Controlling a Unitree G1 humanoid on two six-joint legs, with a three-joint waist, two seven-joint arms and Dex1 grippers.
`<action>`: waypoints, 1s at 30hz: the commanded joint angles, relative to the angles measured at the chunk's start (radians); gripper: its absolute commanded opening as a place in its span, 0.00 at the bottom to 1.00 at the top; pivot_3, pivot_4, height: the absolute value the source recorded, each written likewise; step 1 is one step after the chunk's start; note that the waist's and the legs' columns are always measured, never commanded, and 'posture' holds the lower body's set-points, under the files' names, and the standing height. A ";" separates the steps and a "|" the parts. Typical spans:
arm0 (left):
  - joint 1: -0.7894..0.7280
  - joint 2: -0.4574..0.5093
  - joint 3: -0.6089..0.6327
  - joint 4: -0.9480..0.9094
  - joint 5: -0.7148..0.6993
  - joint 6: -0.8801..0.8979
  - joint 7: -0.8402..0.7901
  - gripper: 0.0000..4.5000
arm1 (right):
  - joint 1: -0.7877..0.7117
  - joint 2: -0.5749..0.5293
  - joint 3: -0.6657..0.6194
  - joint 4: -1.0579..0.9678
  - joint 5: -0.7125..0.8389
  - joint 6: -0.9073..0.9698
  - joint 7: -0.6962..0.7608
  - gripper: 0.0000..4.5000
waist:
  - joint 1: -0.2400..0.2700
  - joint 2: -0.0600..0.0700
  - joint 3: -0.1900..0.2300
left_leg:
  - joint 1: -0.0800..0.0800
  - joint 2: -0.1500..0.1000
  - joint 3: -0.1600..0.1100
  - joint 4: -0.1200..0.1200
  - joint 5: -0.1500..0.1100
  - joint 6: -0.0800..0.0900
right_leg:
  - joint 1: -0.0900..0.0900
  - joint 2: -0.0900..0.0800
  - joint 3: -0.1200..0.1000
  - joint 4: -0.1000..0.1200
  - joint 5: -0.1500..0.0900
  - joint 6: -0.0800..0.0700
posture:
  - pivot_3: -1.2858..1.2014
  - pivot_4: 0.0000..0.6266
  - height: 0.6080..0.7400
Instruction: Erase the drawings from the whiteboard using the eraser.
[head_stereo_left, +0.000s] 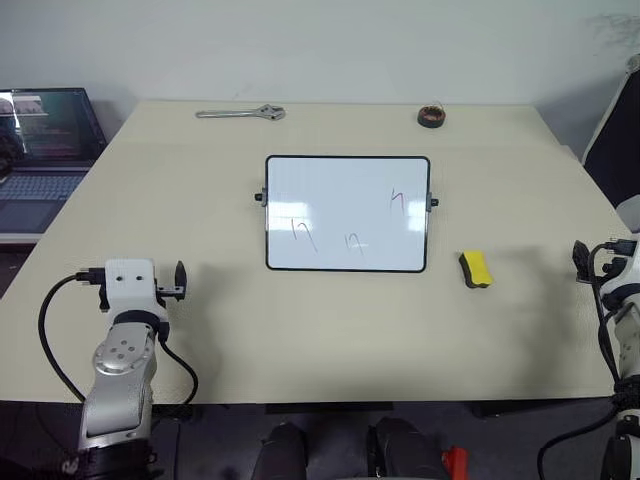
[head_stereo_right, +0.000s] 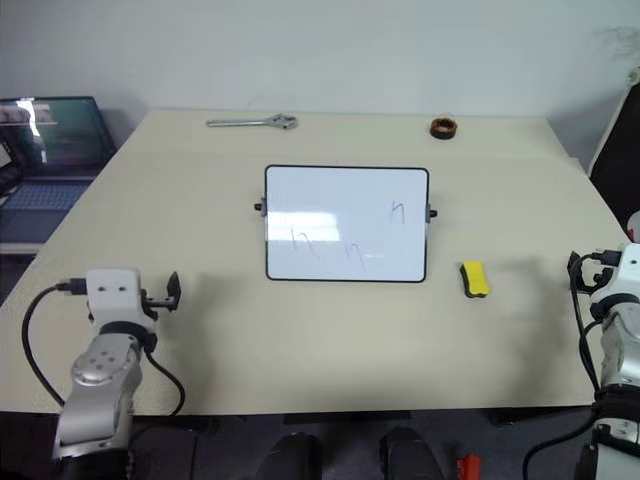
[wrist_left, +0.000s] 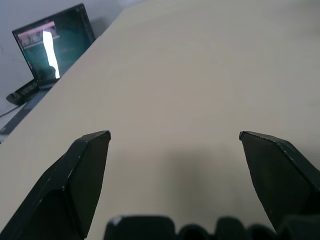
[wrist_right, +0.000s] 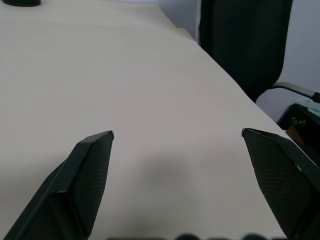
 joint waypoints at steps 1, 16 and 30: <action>-0.026 -0.007 -0.008 -0.029 0.020 -0.011 0.009 1.00 | 0.005 0.000 -0.017 -0.094 0.027 0.059 -0.007 0.99 | 0.000 0.000 0.000 | 0.000 0.000 0.000 0.000 0.000 0.000 | 0.000 0.000 0.000 0.000 0.000 0.000 | 0.52 0.24 1.00; -0.267 0.186 -0.068 -0.086 -0.230 0.010 -0.472 1.00 | 0.087 0.054 0.011 -0.619 0.254 0.392 0.089 0.99 | 0.000 0.000 0.000 | 0.000 0.000 -0.001 0.000 0.000 0.000 | 0.000 0.001 -0.001 -0.001 0.000 0.000 | 0.52 0.24 1.00; -0.612 0.250 -0.436 0.026 -0.340 0.070 -1.080 1.00 | 0.101 0.207 0.122 -0.947 0.297 0.820 -0.291 0.99 | -0.008 0.001 0.000 | -0.002 -0.002 -0.003 0.000 0.000 0.000 | 0.000 0.005 -0.003 -0.001 0.000 0.000 | 0.52 0.24 1.00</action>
